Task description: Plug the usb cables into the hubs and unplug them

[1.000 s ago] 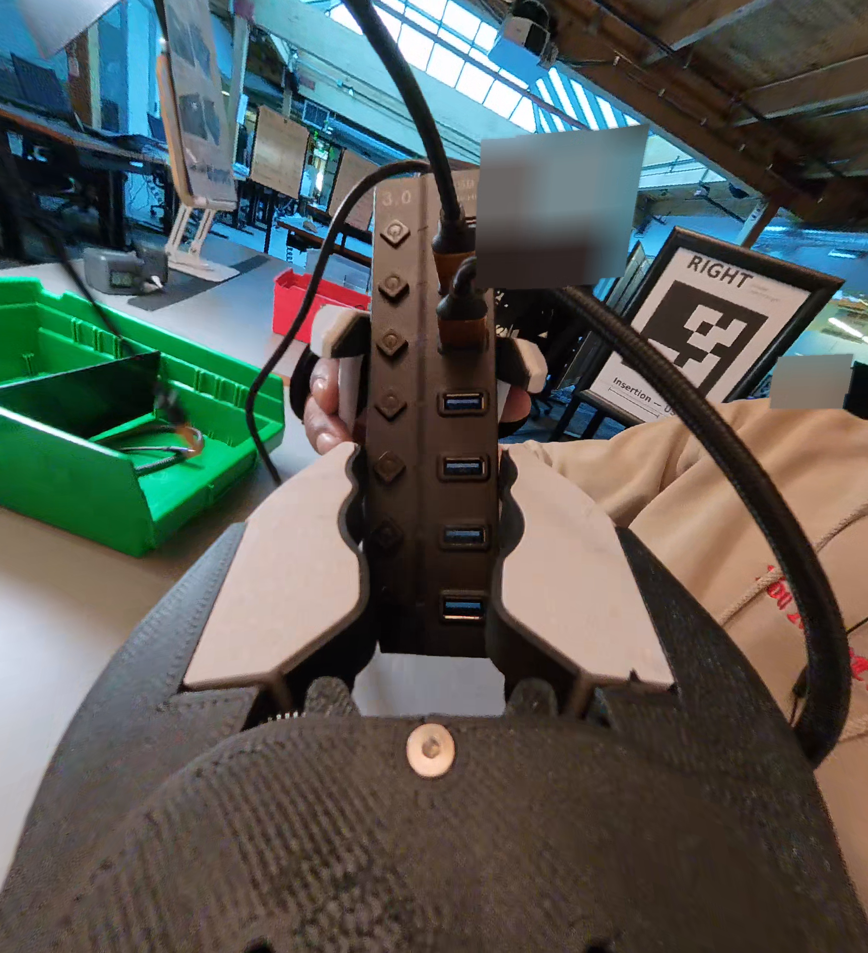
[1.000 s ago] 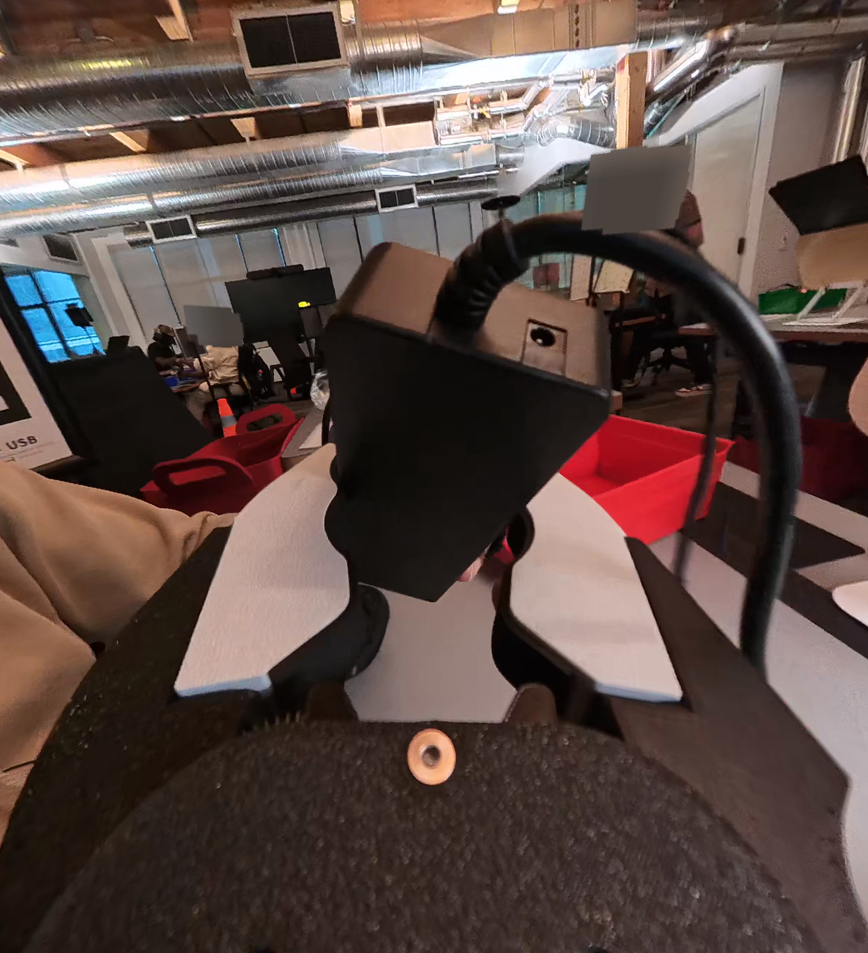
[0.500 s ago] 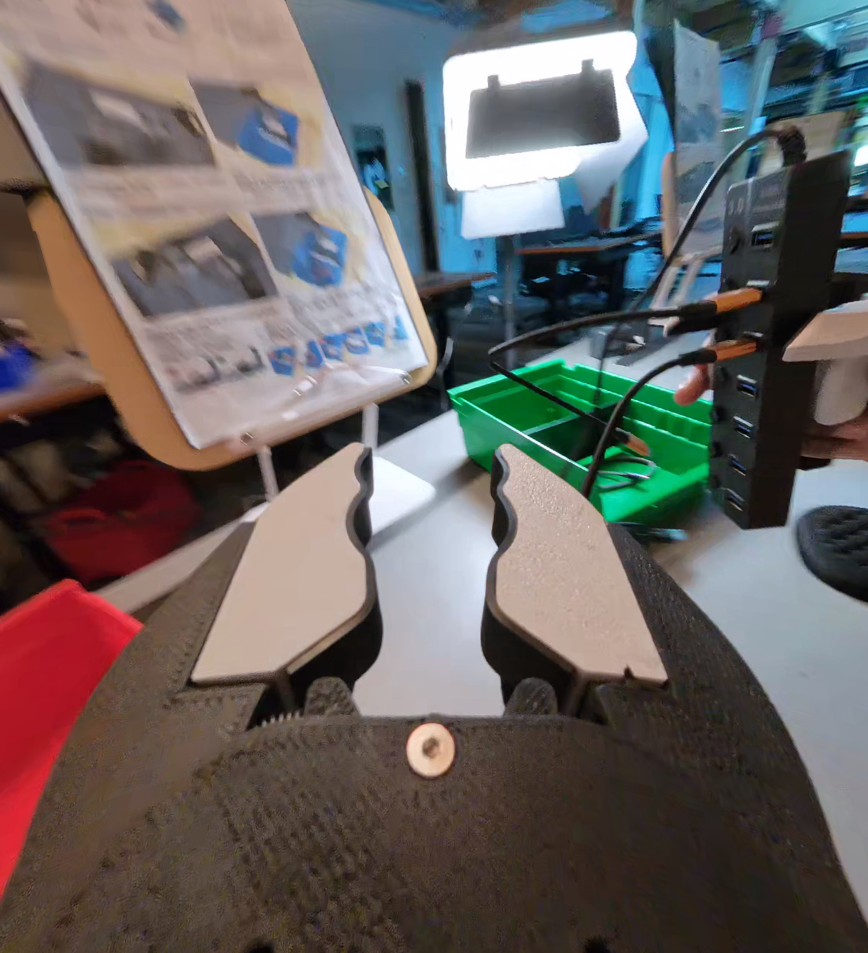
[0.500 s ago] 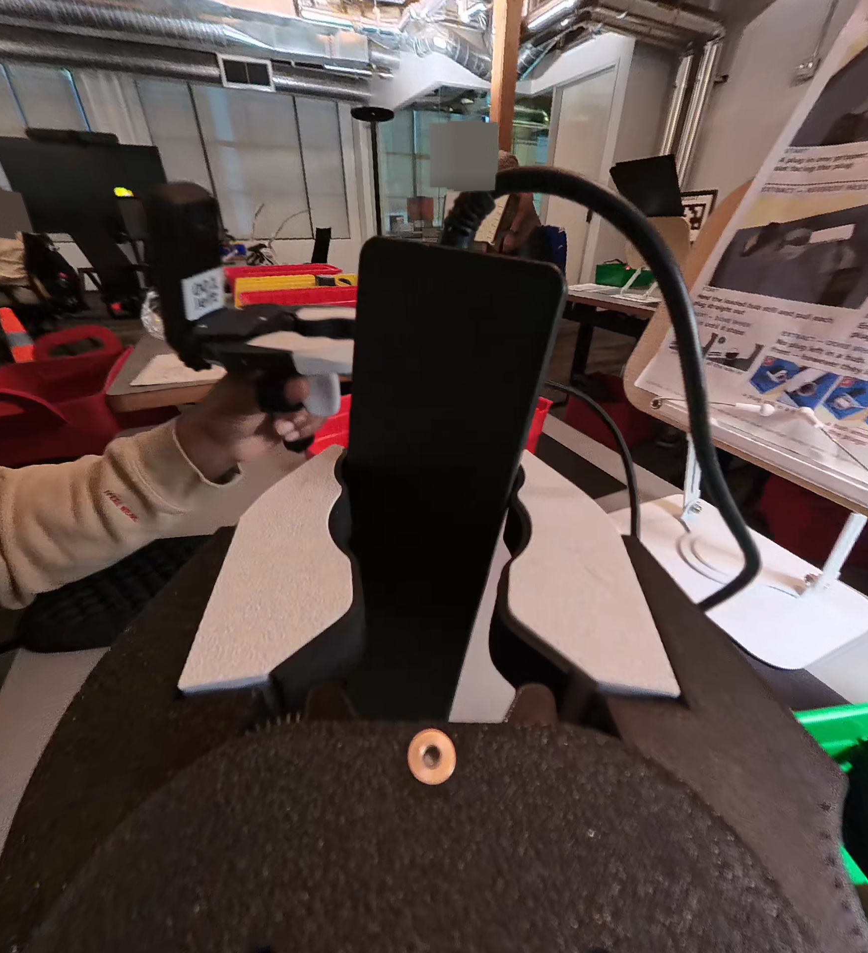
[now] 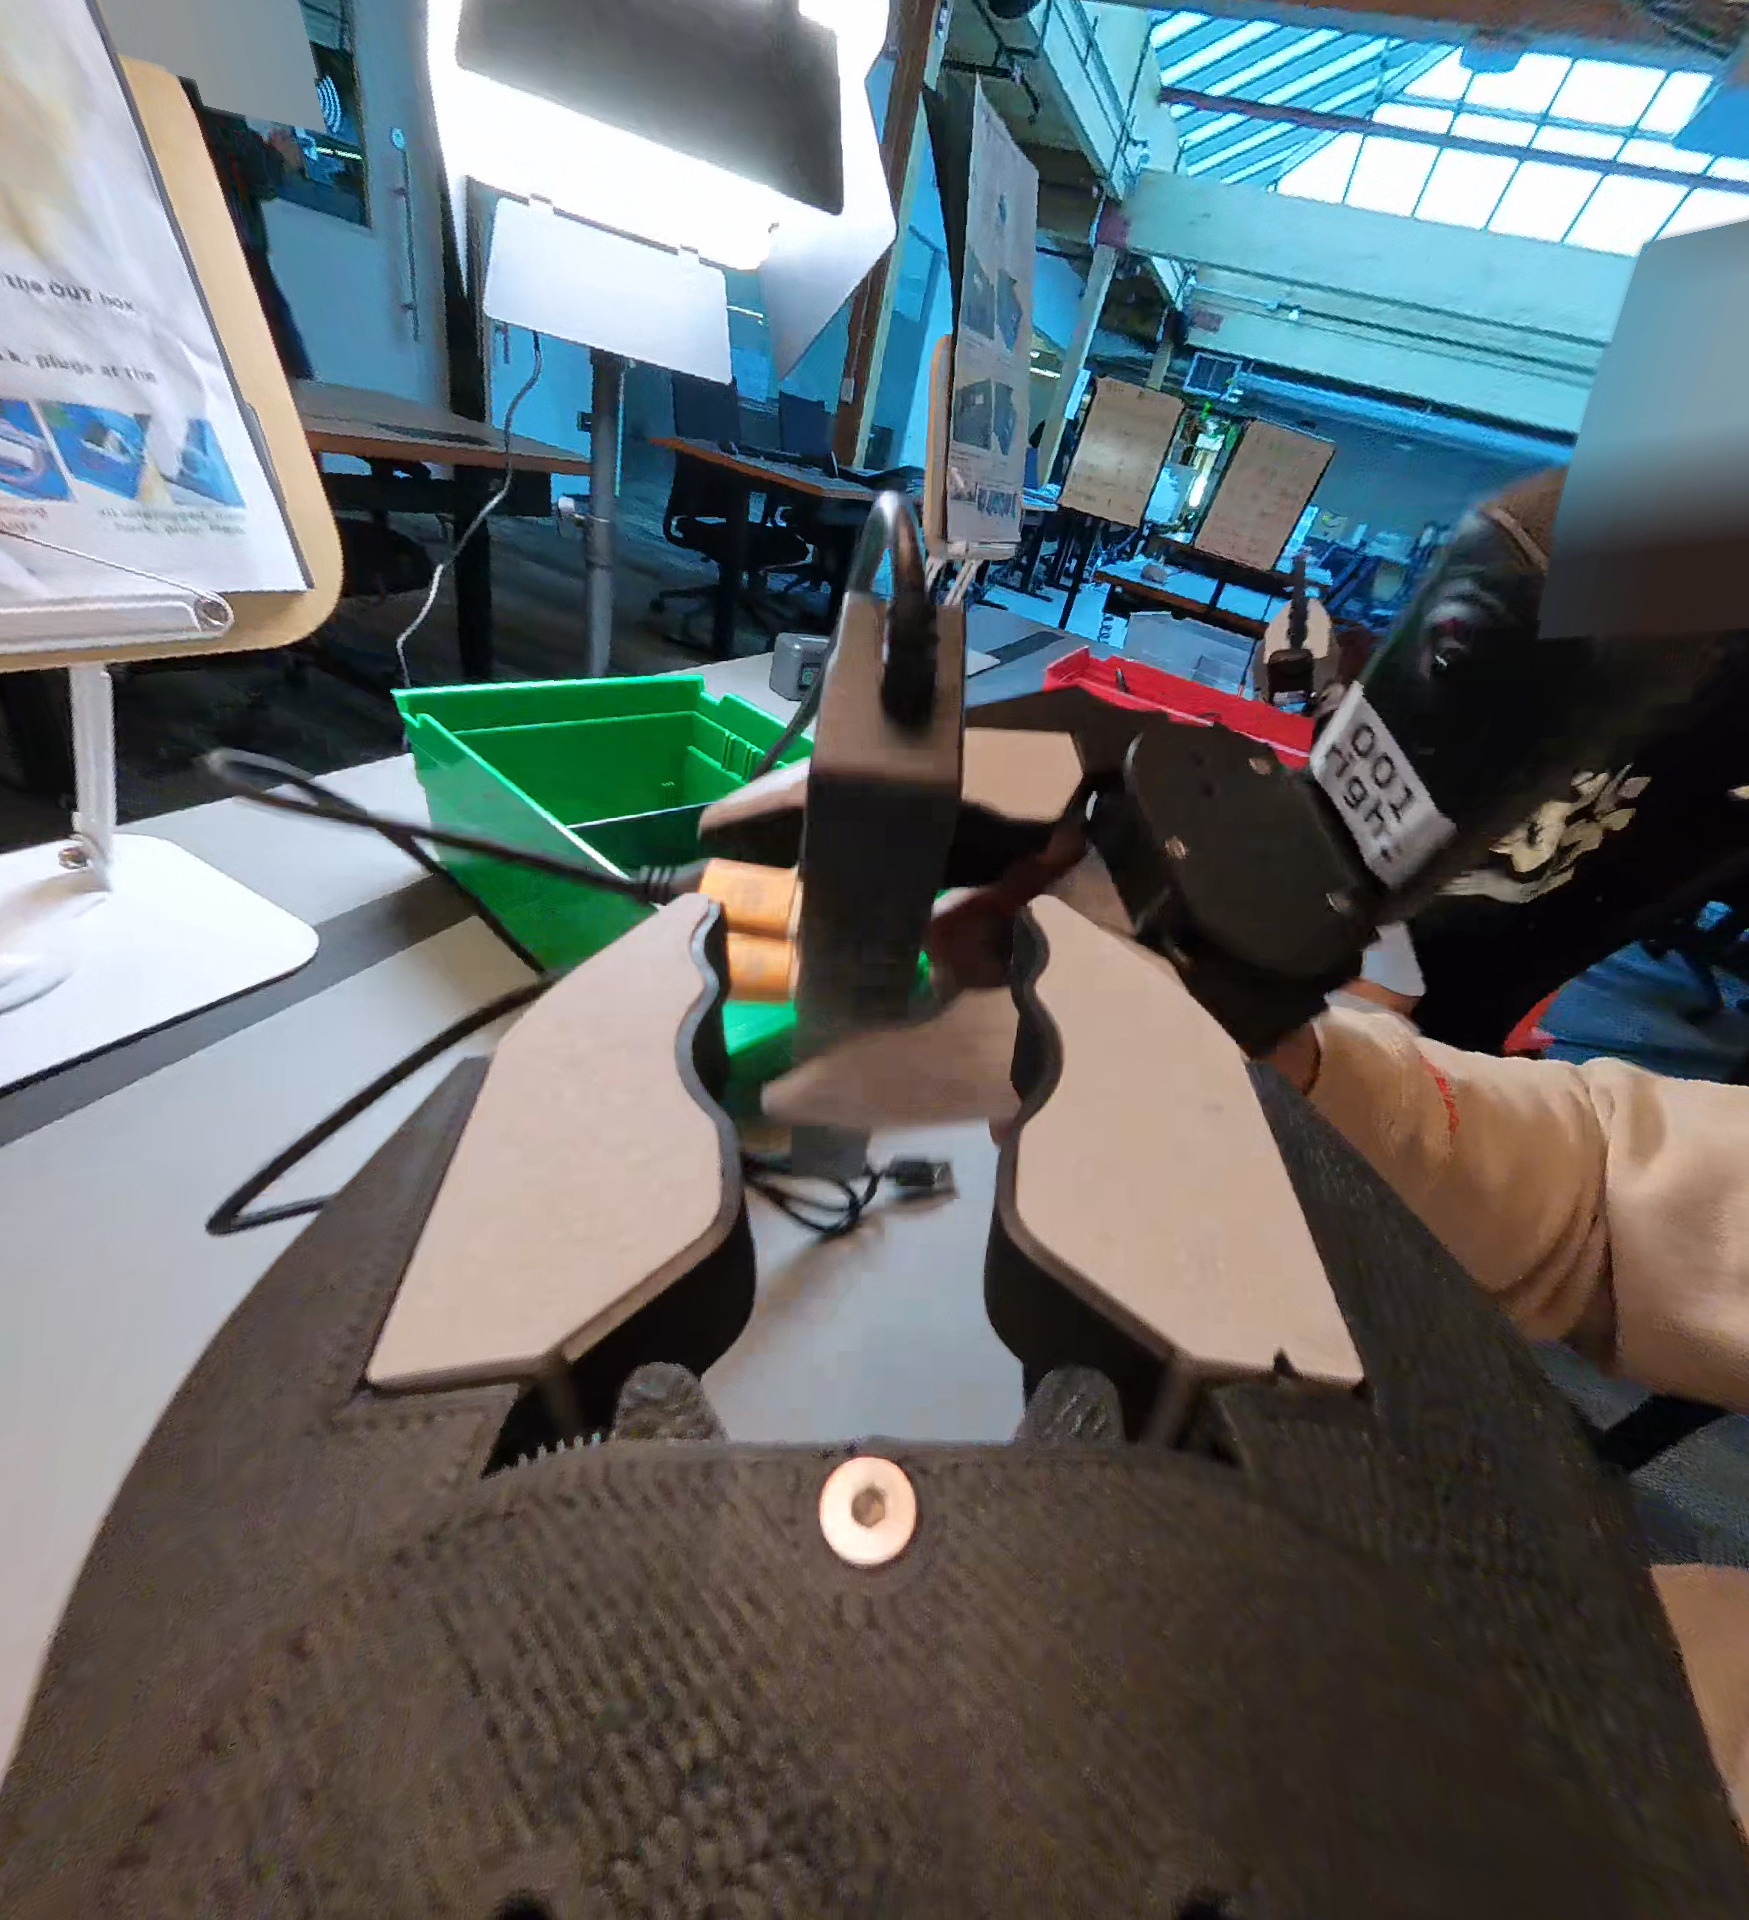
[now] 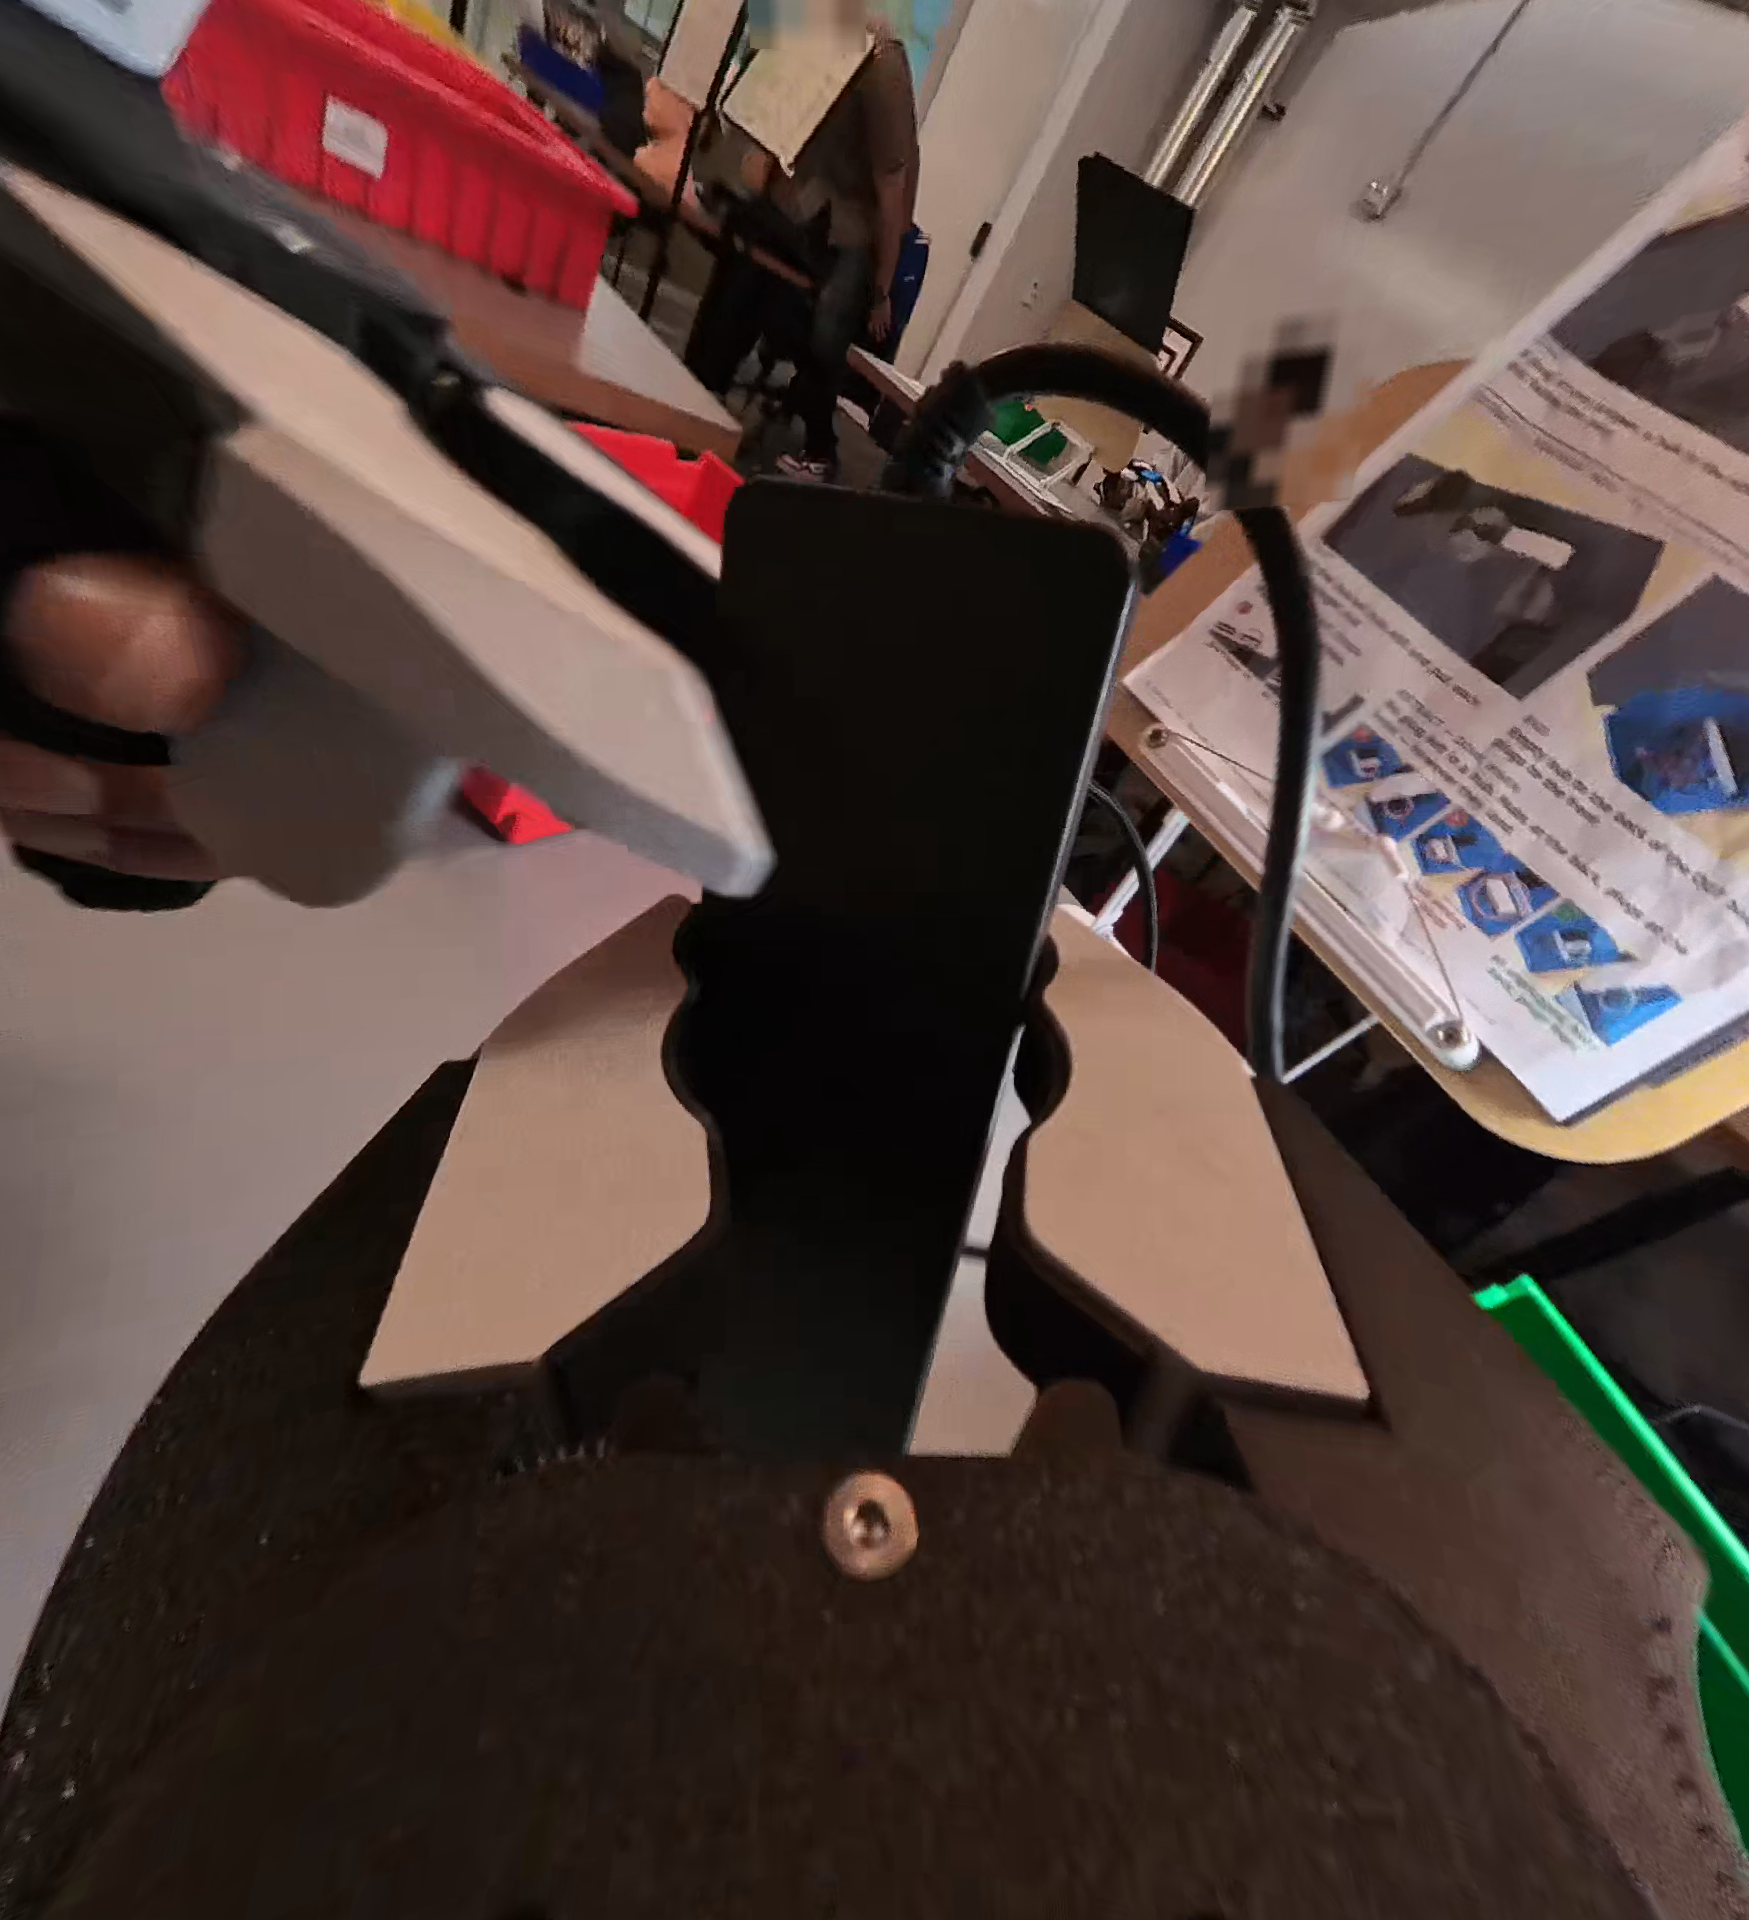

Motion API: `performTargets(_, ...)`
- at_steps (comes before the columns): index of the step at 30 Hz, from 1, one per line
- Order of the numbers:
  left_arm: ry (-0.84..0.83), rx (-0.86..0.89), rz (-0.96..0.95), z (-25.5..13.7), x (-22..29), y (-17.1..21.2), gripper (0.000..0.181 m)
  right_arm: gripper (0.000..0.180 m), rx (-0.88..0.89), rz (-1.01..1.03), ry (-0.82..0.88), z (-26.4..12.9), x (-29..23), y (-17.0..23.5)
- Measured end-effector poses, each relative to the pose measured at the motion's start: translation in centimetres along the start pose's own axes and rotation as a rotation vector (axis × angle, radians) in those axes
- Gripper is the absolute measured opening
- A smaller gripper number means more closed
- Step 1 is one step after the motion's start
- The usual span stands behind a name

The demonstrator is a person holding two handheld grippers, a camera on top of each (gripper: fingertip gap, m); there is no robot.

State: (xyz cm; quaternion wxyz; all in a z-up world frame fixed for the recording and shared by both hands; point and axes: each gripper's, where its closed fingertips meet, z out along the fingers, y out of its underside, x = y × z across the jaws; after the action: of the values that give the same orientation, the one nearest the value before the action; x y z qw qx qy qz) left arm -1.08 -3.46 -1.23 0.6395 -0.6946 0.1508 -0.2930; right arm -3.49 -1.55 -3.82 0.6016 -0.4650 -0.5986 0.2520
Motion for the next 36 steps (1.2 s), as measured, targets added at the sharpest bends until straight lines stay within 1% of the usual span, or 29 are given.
performTargets(1,-0.008,-0.006,0.035,0.0,-0.1,0.1,0.046,0.057,-0.002,-0.032,-0.004,0.3,-0.8,0.0)
performTargets(2,-0.005,-0.014,0.075,-0.1,-0.1,0.3,0.03,0.058,-0.008,-0.057,-0.008,0.5,-1.4,0.1)
performTargets(3,0.002,-0.022,0.108,-0.2,-0.2,0.4,0.025,0.058,-0.018,-0.059,-0.003,0.6,-1.7,0.2)
performTargets(6,0.045,-0.08,0.156,-0.6,-0.4,0.6,0.025,0.06,-0.076,-0.038,-0.066,0.7,-2.3,0.5)
performTargets(8,0.103,-0.073,0.161,-1.2,-0.4,-0.3,0.025,0.064,-0.191,-0.055,-0.192,-0.1,-3.7,0.9)
performTargets(10,0.15,-0.091,0.189,-2.2,-0.6,-1.4,0.025,0.058,-0.268,-0.097,-0.309,-2.1,-4.7,0.9)
performTargets(12,0.272,-0.105,0.261,-3.7,0.4,-2.4,0.025,0.053,-0.238,-0.126,-0.394,-4.2,-4.9,-0.4)
performTargets(14,0.419,-0.098,0.283,-5.2,2.2,-3.2,0.025,0.05,-0.146,-0.114,-0.407,-5.8,-3.6,-2.2)
performTargets(17,0.636,-0.149,0.306,-7.1,5.0,-3.0,0.025,0.046,0.03,-0.088,-0.443,-8.3,-1.5,-4.5)
performTargets(19,0.819,-0.181,0.286,-8.4,7.0,-2.5,0.025,0.045,0.118,-0.061,-0.471,-9.8,-0.6,-5.3)
performTargets(21,1.008,-0.188,0.246,-9.5,9.0,-2.2,0.025,0.05,0.138,-0.067,-0.483,-10.4,-0.3,-5.5)
performTargets(23,1.139,-0.199,0.208,-9.9,10.4,-1.6,0.025,0.054,0.13,-0.134,-0.483,-10.4,-1.0,-5.3)
performTargets(25,1.228,-0.238,0.185,-9.7,11.5,-0.5,0.025,0.055,0.117,-0.195,-0.53,-10.4,-2.8,-5.2)
performTargets(27,1.289,-0.262,0.165,-9.4,12.5,0.5,0.025,0.054,0.088,-0.22,-0.626,-10.4,-5.4,-4.8)
performTargets(30,1.34,-0.303,0.137,-8.9,13.5,1.9,0.025,0.043,0.025,-0.296,-0.705,-9.4,-8.5,-3.4)
performTargets(31,1.337,-0.315,0.133,-8.7,13.5,2.3,0.025,0.035,0.022,-0.309,-0.728,-9.2,-9.3,-3.2)
performTargets(32,1.327,-0.322,0.134,-8.5,13.4,2.6,0.025,0.021,0.026,-0.313,-0.741,-9.1,-9.8,-3.2)
performTargets(34,1.321,-0.32,0.119,-8.5,13.1,2.9,0.025,0.007,0.027,-0.319,-0.735,-8.8,-9.9,-3.1)
performTargets(36,1.284,-0.294,0.097,-8.2,12.5,2.6,0.026,0.005,0.013,-0.306,-0.721,-8.6,-9.5,-3.0)
